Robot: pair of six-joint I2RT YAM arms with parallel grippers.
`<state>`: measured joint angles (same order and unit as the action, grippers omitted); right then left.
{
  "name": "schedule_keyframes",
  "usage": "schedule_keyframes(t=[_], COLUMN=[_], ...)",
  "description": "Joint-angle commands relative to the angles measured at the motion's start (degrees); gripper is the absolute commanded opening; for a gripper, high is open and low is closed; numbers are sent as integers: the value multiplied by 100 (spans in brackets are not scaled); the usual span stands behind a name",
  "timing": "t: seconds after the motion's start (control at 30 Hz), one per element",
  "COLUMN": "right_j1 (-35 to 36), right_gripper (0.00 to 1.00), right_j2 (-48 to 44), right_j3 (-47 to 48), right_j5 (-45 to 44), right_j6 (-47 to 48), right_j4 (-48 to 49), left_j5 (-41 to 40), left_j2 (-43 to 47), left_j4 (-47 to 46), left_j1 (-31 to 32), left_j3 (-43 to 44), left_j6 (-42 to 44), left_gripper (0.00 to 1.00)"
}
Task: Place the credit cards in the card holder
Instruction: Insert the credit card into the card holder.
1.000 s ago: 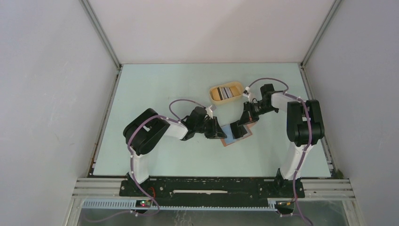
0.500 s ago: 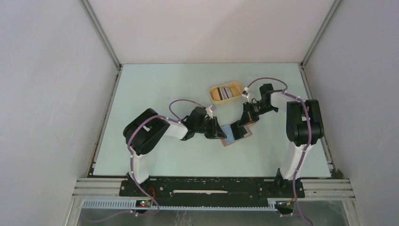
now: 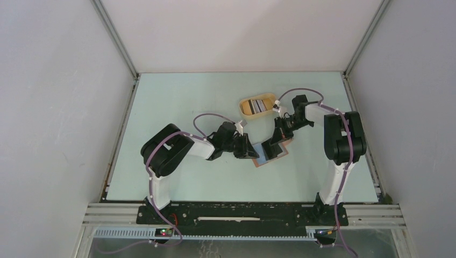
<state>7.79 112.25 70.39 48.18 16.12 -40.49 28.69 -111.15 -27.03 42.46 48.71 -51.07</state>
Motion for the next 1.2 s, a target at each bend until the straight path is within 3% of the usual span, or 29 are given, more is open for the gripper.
schedule_keyframes(t=[0.0, 0.5, 0.8, 1.17], right_j1=[99, 364, 542, 638], right_gripper=[0, 1, 25, 40], right_j2=[179, 430, 263, -112], right_j3=[177, 425, 451, 450], right_j5=[-248, -158, -380, -713], right_j6=[-63, -209, -131, 10], right_j4=[-85, -223, -258, -299], left_j5=[-59, -63, -104, -252], left_j2=[-6, 59, 203, 655], left_j4=[195, 195, 198, 213], left_j1=[-21, -24, -25, -70], left_j3=[-114, -90, -82, -140], left_j6=[44, 44, 2, 16], left_gripper=[24, 26, 30, 34])
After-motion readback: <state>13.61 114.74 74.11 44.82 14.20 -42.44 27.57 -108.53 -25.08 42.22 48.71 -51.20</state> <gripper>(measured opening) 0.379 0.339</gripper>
